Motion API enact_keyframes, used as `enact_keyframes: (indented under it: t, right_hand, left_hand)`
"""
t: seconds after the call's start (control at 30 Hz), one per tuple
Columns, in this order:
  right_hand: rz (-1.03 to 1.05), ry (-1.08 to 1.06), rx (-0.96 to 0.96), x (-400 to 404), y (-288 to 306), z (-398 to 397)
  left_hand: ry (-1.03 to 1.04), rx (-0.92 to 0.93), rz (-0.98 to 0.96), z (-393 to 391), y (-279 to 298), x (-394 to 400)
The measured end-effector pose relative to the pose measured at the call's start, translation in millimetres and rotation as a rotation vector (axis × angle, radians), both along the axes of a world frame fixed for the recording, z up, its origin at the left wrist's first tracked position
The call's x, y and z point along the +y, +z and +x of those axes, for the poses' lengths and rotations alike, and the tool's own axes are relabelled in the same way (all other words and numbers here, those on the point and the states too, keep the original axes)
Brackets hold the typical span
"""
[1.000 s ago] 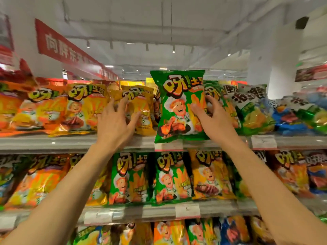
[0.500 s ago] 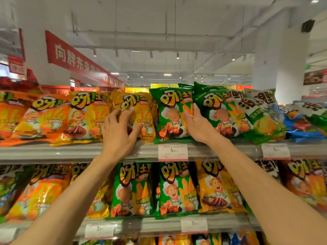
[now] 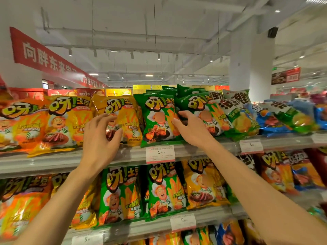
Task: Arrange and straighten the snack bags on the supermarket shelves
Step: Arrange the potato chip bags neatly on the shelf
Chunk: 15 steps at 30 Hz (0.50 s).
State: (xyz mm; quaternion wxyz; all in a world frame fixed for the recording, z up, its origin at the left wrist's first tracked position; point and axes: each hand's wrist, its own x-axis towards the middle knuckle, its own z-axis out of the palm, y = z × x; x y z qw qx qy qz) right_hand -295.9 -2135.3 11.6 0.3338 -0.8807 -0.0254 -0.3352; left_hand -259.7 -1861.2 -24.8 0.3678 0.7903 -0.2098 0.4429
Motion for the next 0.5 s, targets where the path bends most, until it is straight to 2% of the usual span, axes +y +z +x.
enact_keyframes:
  t: [0.23, 0.5]
  right_hand:
    - [0.125, 0.044, -0.077, -54.0, -13.1, -51.6]
    - [0.267, 0.046, -0.140, -172.6, -28.5, -93.3]
  left_hand:
    - [-0.158, 0.008, -0.108, -30.6, -3.0, -41.5]
    - [-0.288, 0.094, -0.254, -57.8, -12.5, -132.9]
